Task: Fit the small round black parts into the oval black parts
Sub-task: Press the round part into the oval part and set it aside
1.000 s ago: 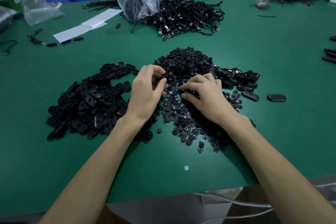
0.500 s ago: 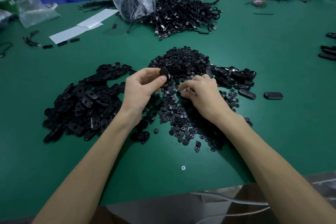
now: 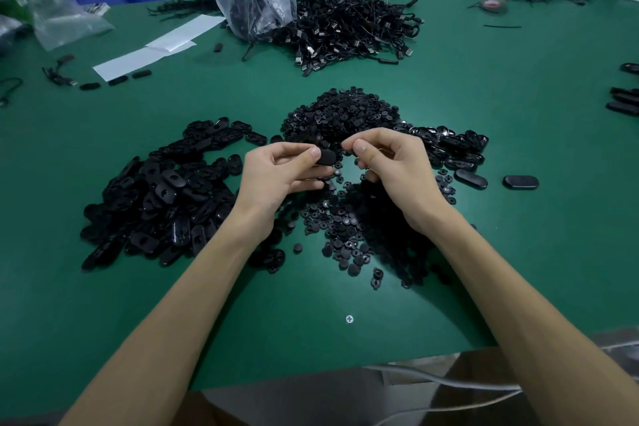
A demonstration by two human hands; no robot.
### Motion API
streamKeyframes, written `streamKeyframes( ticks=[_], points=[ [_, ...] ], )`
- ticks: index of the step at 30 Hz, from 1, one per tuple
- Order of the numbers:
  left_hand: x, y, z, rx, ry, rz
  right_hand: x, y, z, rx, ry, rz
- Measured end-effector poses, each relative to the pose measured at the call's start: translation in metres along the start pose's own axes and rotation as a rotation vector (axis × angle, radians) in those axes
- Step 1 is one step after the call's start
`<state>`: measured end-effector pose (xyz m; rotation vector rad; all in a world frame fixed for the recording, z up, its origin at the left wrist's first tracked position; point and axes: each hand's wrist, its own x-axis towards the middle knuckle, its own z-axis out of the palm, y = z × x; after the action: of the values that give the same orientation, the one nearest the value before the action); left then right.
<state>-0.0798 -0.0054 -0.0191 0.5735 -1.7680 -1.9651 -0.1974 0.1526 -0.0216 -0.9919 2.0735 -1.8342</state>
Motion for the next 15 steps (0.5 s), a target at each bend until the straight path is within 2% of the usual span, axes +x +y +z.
streamKeyframes(
  ticks=[11,15],
  points=[
    [-0.0012,-0.0005,0.0019,-0.069,0.025,-0.006,-0.0011,0.0005,0.0032,0.037,-0.012,0.014],
    [-0.0015,-0.0022,0.0048,-0.051,-0.019,-0.001,-0.0019,-0.0008,0.0062,0.046,-0.027,0.007]
  ],
)
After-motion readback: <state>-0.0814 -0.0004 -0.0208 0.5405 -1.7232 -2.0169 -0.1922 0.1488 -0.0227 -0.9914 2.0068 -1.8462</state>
